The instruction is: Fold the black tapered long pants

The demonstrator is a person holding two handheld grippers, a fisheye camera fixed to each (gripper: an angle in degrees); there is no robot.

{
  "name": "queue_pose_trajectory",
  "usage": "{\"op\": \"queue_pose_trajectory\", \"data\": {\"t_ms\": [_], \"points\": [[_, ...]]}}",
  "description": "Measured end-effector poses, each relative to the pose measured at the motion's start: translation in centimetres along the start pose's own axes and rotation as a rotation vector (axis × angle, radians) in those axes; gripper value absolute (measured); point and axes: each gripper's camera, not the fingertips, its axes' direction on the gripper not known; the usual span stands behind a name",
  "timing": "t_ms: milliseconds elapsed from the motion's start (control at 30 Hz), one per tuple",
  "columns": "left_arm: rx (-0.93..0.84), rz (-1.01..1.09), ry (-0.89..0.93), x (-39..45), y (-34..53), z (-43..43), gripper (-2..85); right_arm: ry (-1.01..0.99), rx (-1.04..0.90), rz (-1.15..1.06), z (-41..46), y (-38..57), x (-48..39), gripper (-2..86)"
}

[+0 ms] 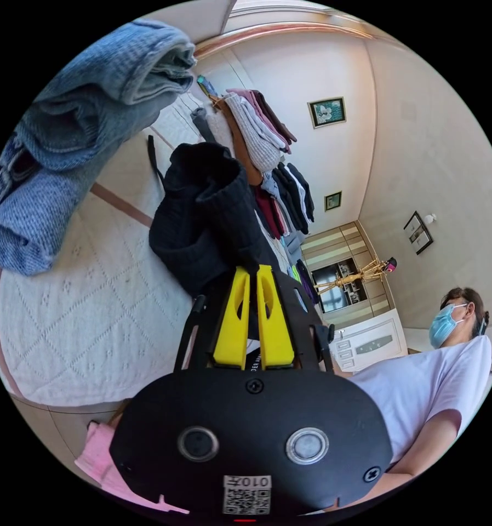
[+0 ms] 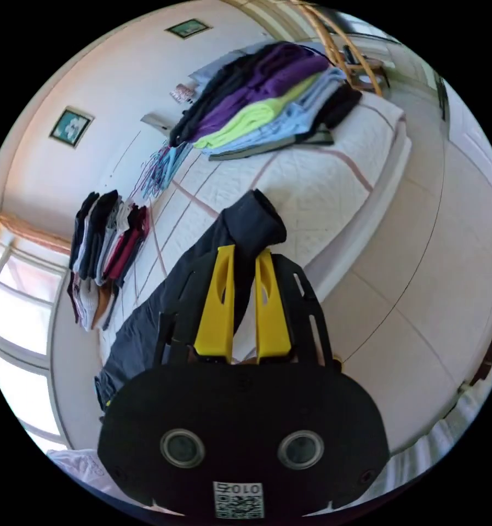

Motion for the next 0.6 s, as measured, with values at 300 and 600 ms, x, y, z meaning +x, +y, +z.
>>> {"op": "queue_pose_trajectory", "data": {"t_ms": [300, 600], "points": [[0.023, 0.005, -0.031, 1.3, 1.0, -0.6, 1.5, -0.025, 0.232, -0.381, -9.6, -3.5, -9.9, 5.9], [-0.032, -0.018, 0.075, 1.5, 3.5, 2.7, 2.4, 0.052, -0.083, 0.033, 3.3, -3.4, 0.2, 8.8]]}}
